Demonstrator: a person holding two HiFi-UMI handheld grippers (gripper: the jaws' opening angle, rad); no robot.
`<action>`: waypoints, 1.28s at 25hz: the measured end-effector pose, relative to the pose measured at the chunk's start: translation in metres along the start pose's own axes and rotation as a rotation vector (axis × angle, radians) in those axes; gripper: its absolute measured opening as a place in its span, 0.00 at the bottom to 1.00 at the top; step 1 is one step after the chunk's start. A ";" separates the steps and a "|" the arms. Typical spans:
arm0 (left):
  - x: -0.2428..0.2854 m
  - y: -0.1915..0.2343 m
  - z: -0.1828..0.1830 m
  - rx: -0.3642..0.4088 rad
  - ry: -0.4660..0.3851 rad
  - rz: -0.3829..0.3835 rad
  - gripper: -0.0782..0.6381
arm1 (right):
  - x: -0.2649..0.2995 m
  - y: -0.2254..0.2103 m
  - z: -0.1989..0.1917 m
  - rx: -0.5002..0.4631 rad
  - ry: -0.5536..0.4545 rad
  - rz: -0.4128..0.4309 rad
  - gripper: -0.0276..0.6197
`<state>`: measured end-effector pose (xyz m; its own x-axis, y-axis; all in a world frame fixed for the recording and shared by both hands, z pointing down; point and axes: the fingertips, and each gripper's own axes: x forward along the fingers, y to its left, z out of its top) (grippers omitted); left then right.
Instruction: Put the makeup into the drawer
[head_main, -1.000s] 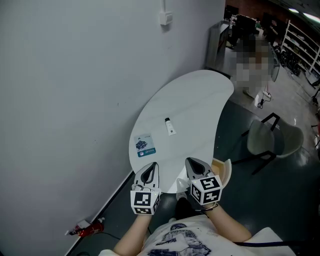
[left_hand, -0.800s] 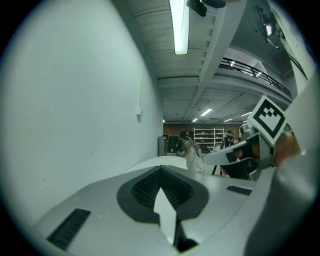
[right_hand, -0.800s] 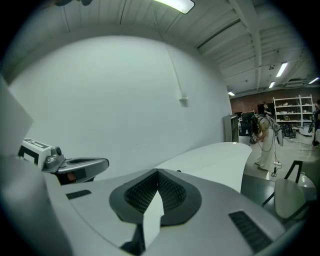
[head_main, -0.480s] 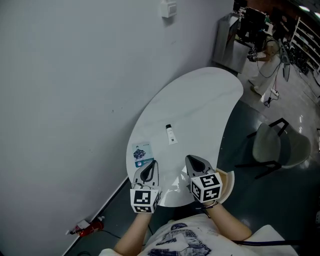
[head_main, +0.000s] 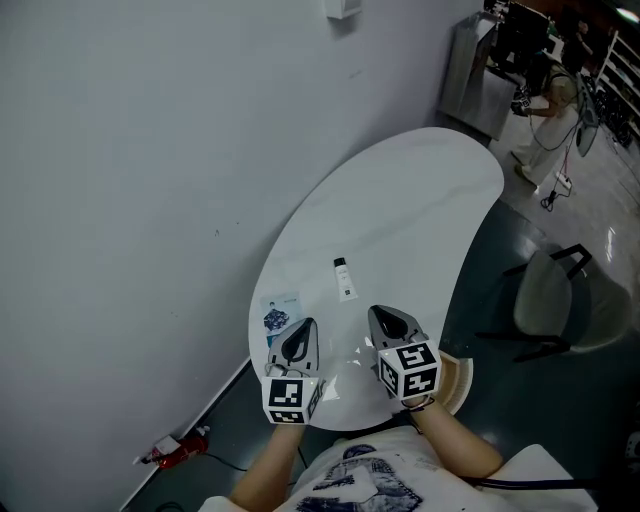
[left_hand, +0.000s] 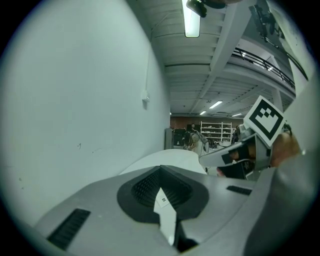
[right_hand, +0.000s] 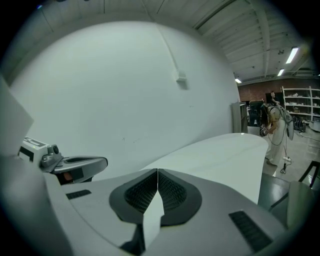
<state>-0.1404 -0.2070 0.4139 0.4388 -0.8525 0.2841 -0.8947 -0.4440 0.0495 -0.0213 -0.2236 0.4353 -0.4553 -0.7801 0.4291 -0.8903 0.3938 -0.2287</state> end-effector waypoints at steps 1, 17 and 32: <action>0.005 0.002 -0.001 0.000 0.003 0.002 0.16 | 0.005 -0.002 0.000 0.001 0.005 0.003 0.08; 0.065 0.025 -0.022 -0.027 0.054 0.012 0.16 | 0.075 -0.025 -0.014 -0.018 0.105 0.053 0.08; 0.109 0.053 -0.043 -0.037 0.117 0.022 0.16 | 0.143 -0.043 -0.036 0.000 0.211 0.071 0.18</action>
<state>-0.1433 -0.3113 0.4891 0.4078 -0.8231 0.3953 -0.9076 -0.4127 0.0771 -0.0487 -0.3345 0.5383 -0.5085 -0.6312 0.5857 -0.8561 0.4440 -0.2647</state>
